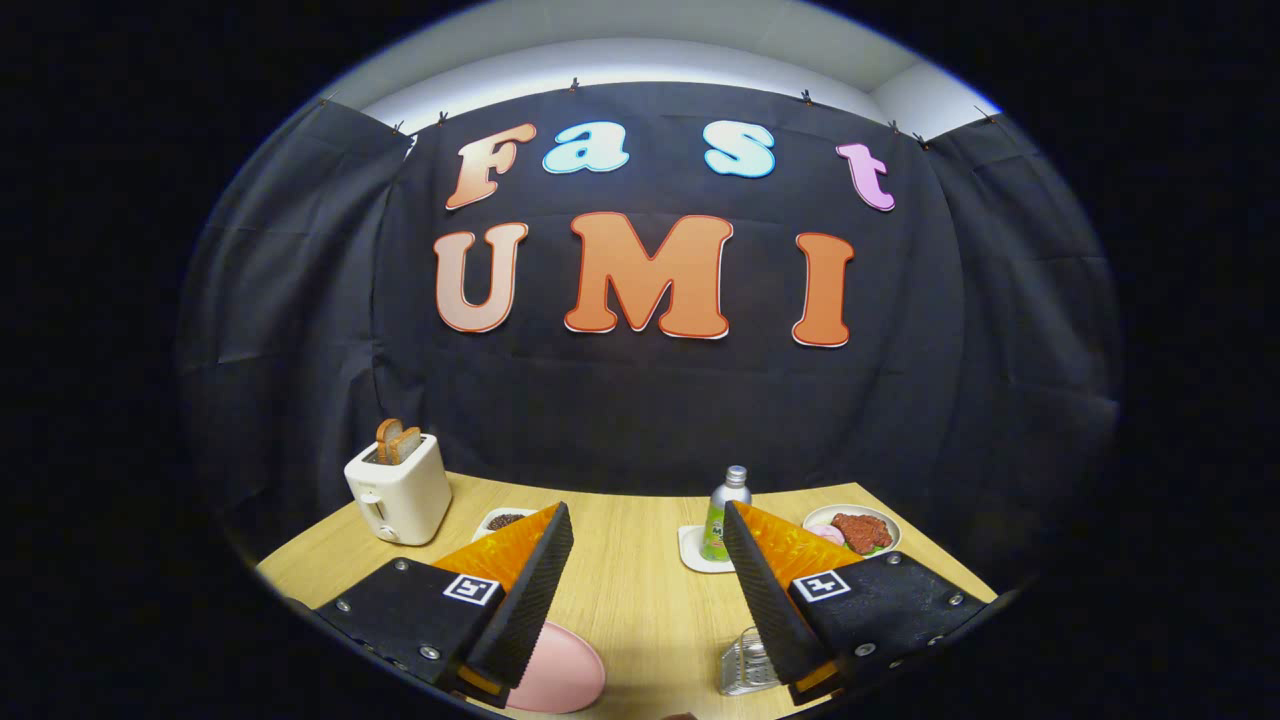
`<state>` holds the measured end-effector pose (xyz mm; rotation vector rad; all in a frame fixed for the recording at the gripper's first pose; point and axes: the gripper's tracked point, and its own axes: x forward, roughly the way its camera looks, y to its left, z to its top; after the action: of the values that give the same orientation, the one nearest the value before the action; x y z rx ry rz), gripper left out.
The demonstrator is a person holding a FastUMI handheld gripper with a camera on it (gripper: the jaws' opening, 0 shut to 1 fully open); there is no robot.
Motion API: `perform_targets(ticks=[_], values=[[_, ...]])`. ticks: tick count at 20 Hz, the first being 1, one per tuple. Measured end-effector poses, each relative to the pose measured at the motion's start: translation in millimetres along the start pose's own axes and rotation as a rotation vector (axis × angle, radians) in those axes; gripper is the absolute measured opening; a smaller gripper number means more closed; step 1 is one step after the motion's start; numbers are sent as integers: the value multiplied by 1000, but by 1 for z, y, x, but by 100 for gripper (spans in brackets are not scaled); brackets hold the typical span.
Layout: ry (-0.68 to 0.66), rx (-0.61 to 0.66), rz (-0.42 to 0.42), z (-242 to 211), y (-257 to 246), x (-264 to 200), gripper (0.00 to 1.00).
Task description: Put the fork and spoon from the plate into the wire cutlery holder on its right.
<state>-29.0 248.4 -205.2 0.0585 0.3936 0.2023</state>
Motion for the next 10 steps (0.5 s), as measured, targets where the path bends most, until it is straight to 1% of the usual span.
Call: perform_targets(ticks=[5, 7, 10], values=[[56, -8, 61, -26, 49, -4, 91], [101, -10, 91, -45, 71, -4, 92], [183, -19, 115, -78, 94, -4, 92]])
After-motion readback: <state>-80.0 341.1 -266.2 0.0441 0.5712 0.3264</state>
